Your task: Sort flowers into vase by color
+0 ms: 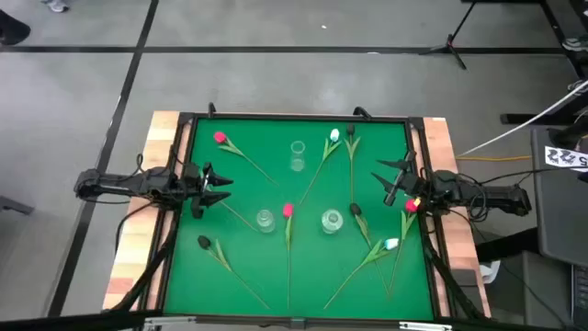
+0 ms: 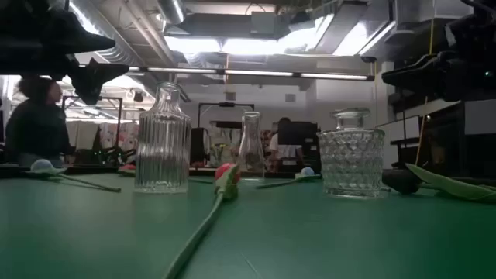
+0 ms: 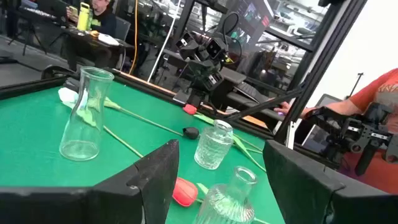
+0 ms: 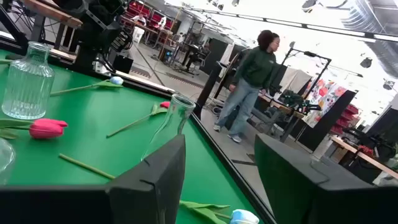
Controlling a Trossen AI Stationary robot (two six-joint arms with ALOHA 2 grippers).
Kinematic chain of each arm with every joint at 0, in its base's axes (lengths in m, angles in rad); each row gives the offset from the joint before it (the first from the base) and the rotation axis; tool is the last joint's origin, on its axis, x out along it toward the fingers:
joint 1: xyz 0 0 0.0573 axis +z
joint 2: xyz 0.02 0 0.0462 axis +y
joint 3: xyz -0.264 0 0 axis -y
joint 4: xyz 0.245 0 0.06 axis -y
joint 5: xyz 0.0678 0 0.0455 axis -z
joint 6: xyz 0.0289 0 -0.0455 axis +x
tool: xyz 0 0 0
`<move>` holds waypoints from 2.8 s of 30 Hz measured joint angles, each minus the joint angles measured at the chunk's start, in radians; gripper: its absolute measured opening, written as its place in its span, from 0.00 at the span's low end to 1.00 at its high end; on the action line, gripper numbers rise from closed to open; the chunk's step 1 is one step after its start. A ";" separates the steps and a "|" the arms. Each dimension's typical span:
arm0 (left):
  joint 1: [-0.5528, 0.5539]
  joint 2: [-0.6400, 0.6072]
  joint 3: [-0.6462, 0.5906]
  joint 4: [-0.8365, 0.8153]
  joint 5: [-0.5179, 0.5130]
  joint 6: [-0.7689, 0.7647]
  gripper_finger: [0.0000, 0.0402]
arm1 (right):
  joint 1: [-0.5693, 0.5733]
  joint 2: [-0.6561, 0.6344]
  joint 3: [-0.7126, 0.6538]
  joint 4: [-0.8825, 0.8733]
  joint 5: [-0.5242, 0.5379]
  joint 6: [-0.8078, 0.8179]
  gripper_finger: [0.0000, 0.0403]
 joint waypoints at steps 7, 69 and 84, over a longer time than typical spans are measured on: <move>0.000 0.000 0.000 0.000 0.000 0.000 0.57 | 0.000 0.000 0.000 0.000 0.000 0.000 0.48; 0.000 0.000 0.000 0.120 -0.238 -0.422 0.57 | 0.000 0.000 0.000 0.056 -0.063 0.307 0.48; 0.000 0.000 0.000 0.112 -0.343 -0.422 0.57 | 0.000 0.000 0.000 0.045 -0.071 0.298 0.48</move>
